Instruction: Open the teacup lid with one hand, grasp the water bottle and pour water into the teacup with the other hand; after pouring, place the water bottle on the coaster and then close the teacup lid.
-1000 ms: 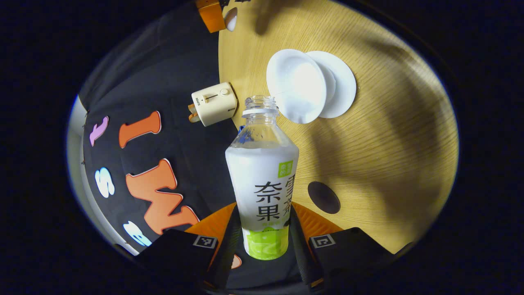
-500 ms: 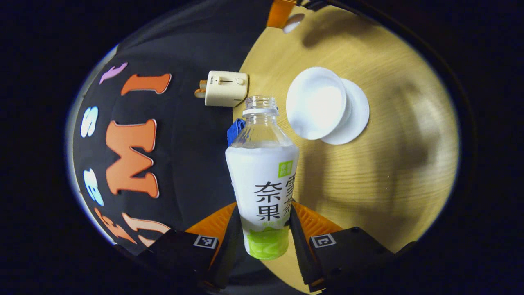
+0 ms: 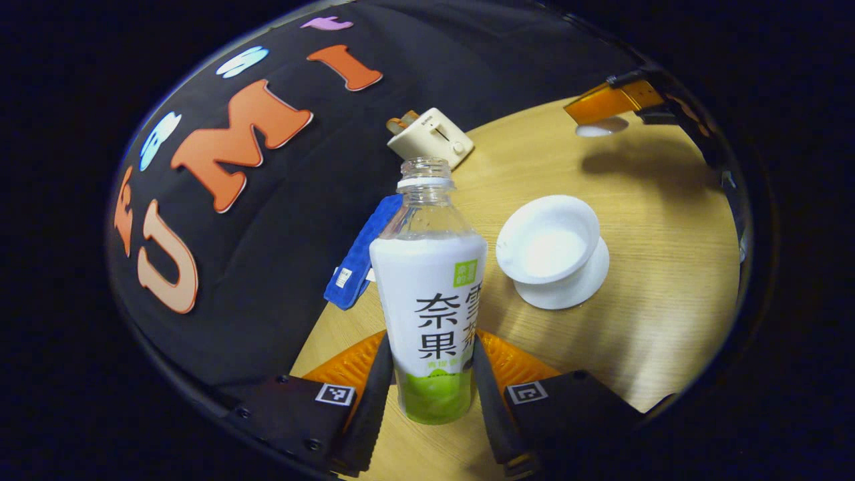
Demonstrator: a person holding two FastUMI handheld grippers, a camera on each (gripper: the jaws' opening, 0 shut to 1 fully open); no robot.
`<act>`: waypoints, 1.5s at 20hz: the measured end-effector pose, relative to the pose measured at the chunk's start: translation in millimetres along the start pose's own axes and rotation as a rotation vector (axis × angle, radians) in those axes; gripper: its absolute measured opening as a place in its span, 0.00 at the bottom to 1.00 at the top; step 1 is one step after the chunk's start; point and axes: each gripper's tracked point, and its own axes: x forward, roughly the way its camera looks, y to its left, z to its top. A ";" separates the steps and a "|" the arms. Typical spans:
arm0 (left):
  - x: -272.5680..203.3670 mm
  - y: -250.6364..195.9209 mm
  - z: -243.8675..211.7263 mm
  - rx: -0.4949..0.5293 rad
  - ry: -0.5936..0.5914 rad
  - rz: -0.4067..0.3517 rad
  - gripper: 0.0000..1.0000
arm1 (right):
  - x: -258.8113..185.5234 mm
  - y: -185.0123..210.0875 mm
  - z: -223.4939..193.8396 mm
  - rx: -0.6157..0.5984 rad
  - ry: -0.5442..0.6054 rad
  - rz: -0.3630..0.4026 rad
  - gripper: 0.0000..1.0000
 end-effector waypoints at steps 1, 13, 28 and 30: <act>0.4 -0.5 1.0 -0.063 -0.015 0.009 0.68 | -0.1 3.4 0.2 -0.005 0.001 0.005 0.20; -18.4 65.6 1.5 -0.728 -0.188 0.100 0.64 | 4.4 31.8 4.4 -0.059 0.006 0.041 0.20; 62.8 147.5 -17.1 -0.872 -0.255 0.244 0.68 | 20.0 39.3 -0.4 -0.071 0.035 0.048 0.20; 70.8 147.0 -23.0 -0.873 -0.251 0.247 0.67 | 20.4 38.2 0.6 -0.068 0.034 0.046 0.20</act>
